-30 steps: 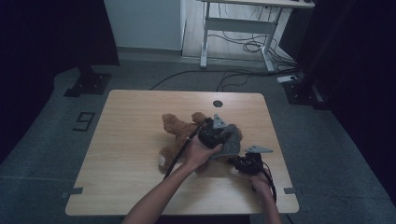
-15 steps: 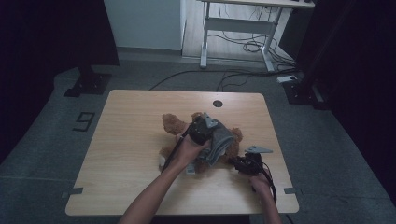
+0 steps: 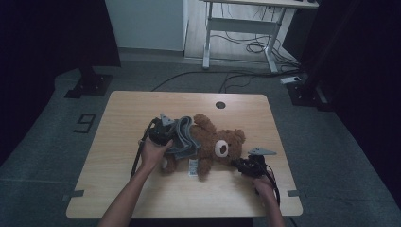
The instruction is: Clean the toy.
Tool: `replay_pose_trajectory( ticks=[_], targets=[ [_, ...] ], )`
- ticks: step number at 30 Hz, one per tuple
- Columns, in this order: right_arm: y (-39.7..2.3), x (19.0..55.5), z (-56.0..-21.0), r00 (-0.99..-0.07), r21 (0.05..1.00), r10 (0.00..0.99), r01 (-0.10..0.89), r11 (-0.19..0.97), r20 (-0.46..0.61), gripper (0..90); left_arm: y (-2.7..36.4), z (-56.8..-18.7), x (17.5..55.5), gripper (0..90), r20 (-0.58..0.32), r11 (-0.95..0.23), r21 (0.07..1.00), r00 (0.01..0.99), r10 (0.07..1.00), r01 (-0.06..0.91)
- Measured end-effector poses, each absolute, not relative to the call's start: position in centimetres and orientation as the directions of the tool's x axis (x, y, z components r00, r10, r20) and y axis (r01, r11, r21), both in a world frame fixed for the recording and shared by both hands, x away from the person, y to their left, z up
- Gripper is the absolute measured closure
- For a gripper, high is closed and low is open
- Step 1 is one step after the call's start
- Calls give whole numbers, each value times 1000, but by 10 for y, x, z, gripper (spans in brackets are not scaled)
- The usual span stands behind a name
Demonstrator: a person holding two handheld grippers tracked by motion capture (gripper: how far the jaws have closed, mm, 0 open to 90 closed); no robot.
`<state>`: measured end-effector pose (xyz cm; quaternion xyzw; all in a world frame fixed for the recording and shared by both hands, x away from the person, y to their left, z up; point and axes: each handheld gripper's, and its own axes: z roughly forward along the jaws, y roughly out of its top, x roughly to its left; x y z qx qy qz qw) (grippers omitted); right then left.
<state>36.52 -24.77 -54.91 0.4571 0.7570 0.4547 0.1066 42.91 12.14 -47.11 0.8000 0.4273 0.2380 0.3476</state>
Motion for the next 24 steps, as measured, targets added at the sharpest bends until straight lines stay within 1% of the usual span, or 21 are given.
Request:
replay_pose_trajectory(
  ticks=[7, 10, 12, 14, 15, 18, 20, 21, 23, 24],
  targets=[
    [-248, 365, -549, -559, 785, 788, 597, 168, 257, 689, 139, -484, 423, 787, 95, -404, 732, 505, 858, 549],
    [-248, 366, -549, -557, 783, 788, 600, 163, 262, 689, 151, -484, 423, 784, 48, -369, 728, 495, 868, 577],
    [-248, 366, -549, -557, 784, 788, 599, 163, 262, 689, 153, -481, 421, 792, 39, -360, 734, 493, 869, 576],
    [-249, 366, -550, -558, 783, 787, 600, 164, 263, 690, 151, -467, 416, 797, 51, -357, 762, 501, 864, 540],
    [-249, 366, -550, -558, 783, 787, 600, 164, 263, 690, 151, -467, 416, 798, 51, -357, 762, 501, 864, 540],
    [-249, 367, -550, -559, 783, 787, 600, 164, 263, 690, 142, -443, 412, 799, 56, -359, 798, 535, 843, 483],
    [-249, 367, -550, -557, 783, 788, 601, 162, 264, 690, 127, -423, 411, 800, 61, -365, 820, 566, 822, 441],
    [-249, 366, -550, -557, 783, 788, 601, 162, 264, 690, 127, -423, 411, 800, 61, -365, 820, 566, 822, 441],
    [-249, 366, -550, -558, 782, 788, 600, 165, 262, 690, 104, -407, 414, 800, 78, -380, 831, 592, 802, 405],
    [-249, 366, -550, -557, 782, 788, 601, 164, 262, 690, 104, -407, 414, 800, 78, -380, 831, 592, 802, 405]
  ],
)
